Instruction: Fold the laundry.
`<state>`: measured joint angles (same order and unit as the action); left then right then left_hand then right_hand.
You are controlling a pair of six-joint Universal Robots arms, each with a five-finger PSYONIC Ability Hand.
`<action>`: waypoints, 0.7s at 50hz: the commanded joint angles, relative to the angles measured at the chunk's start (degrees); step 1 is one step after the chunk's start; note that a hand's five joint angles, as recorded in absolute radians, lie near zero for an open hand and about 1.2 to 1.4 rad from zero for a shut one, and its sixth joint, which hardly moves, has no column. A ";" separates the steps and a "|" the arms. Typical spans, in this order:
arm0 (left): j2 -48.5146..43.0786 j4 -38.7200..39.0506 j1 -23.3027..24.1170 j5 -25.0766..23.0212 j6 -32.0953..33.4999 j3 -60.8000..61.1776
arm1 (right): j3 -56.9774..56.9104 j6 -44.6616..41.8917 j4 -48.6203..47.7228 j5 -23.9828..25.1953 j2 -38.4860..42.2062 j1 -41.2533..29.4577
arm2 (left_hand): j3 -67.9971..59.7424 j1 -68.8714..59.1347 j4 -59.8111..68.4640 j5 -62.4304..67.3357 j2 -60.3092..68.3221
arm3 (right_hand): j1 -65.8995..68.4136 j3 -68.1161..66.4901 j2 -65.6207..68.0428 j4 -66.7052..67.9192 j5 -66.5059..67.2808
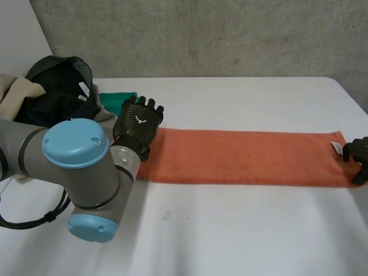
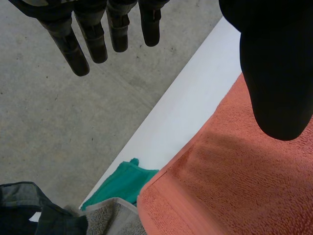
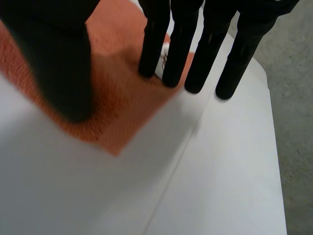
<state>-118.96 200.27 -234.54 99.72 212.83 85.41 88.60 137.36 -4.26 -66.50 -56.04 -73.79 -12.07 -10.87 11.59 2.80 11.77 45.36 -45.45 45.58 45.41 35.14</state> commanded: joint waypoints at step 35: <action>11.73 0.39 -0.83 0.04 -4.18 7.75 | -5.54 -7.54 -20.62 -0.30 0.83 -50.56 | 2.07 0.87 -1.59 -2.80 -1.77 | 34.64 -34.55 34.42 34.59 34.86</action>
<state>-106.70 200.66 -235.27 99.76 208.75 93.29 85.49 131.49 -21.79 -70.05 -63.43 -112.03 -12.07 -10.87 11.59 2.80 11.77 63.32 -68.30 67.72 68.78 56.82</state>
